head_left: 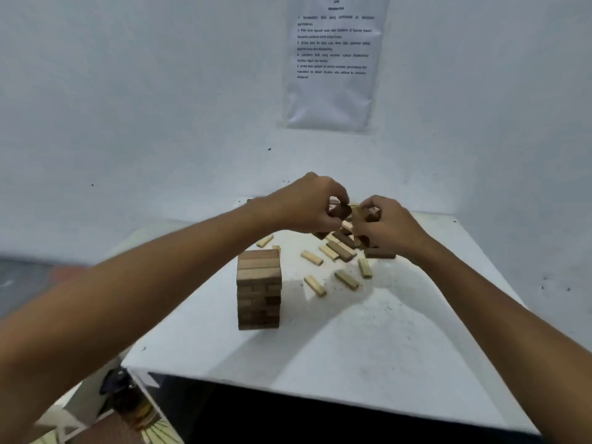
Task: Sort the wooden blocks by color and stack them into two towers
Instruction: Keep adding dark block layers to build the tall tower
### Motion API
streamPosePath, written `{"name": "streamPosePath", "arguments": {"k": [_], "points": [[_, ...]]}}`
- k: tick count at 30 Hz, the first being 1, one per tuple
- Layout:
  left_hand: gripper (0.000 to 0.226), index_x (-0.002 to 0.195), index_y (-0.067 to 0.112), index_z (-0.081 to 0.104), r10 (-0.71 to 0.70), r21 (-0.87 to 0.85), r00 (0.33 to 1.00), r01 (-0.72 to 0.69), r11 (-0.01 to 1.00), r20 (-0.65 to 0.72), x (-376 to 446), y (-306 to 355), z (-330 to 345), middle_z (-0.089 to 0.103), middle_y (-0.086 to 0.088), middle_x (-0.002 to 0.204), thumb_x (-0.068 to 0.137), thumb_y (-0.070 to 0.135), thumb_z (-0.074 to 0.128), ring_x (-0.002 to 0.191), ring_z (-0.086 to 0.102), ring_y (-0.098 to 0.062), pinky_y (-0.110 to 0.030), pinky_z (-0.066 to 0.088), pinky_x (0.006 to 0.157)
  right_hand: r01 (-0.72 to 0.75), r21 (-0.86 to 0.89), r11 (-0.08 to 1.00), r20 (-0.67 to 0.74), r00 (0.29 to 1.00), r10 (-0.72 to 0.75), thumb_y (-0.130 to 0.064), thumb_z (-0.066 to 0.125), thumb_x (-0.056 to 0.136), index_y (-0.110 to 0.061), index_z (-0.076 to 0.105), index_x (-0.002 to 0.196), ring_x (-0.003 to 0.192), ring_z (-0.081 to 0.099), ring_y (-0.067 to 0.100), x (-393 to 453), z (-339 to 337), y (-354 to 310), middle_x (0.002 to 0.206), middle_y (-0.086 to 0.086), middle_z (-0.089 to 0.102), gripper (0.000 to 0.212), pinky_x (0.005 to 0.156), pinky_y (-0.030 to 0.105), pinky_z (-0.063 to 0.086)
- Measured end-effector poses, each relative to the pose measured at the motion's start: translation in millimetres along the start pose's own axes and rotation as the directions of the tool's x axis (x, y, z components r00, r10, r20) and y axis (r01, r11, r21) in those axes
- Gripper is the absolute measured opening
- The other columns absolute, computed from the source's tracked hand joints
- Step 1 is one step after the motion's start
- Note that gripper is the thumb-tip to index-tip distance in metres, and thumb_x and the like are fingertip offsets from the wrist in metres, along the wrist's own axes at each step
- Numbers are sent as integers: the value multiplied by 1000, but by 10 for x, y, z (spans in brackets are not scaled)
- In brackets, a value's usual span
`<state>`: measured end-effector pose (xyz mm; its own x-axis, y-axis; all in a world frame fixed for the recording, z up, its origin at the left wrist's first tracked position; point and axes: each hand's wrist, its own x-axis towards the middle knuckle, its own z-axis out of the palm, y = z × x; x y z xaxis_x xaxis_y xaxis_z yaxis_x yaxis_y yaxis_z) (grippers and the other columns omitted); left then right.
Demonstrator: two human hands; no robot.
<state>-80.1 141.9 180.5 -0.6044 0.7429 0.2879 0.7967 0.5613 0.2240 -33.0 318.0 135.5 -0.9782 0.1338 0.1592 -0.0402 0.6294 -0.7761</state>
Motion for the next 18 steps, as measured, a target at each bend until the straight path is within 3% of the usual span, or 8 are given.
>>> {"name": "streamPosePath", "arguments": {"k": [2, 5, 8, 10, 14, 18], "points": [[28, 106, 14, 71, -33, -22, 999, 33, 999, -6, -110, 173, 135, 57, 10, 72, 80, 23, 69, 67, 54, -7, -28, 49, 65, -13, 23, 1000, 16, 1000, 12, -19, 65, 85, -11, 60, 98, 72, 63, 13, -167, 0, 46, 85, 1, 69, 16, 60, 31, 54], [20, 95, 8, 71, -108, -76, 994, 109, 991, 26, -324, 354, 369, 61, 3, 72, 79, 20, 70, 69, 59, -15, -30, 50, 65, -67, 10, 998, 53, 996, 66, -19, 68, 84, -15, 59, 90, 63, 52, 5, -433, 28, 152, 84, -1, 67, 12, 51, 18, 35], [24, 99, 6, 67, -226, -141, 971, 235, 962, 72, -563, 426, 653, 54, 9, 70, 81, 21, 70, 55, 59, -8, -28, 53, 57, -183, 6, 983, 93, 979, 182, -18, 74, 77, -15, 61, 86, 66, 51, 11, -665, 132, 324, 88, 3, 67, 16, 52, 20, 33], [30, 105, 7, 65, -295, -165, 948, 313, 935, 122, -717, 443, 868, 61, -1, 84, 82, 25, 71, 58, 60, -11, -27, 53, 53, -251, -23, 968, 145, 957, 252, -20, 75, 77, -13, 62, 91, 65, 51, 12, -809, 232, 416, 90, 7, 69, 21, 51, 22, 33], [36, 109, 7, 67, -373, -146, 911, 399, 905, 178, -943, 424, 1206, 65, -10, 103, 82, 30, 70, 86, 61, -22, -31, 53, 70, -325, -73, 943, 219, 917, 333, -23, 76, 78, -9, 62, 99, 67, 52, 13, -982, 423, 481, 94, 8, 69, 28, 52, 23, 35], [34, 103, 6, 68, -427, -170, 886, 455, 874, 181, -1062, 388, 1337, 68, -12, 91, 82, 32, 68, 85, 63, -24, -37, 55, 75, -337, -80, 938, 212, 914, 346, -25, 77, 75, -11, 62, 95, 79, 61, 17, -1027, 556, 510, 93, 7, 71, 29, 61, 30, 46]]}}
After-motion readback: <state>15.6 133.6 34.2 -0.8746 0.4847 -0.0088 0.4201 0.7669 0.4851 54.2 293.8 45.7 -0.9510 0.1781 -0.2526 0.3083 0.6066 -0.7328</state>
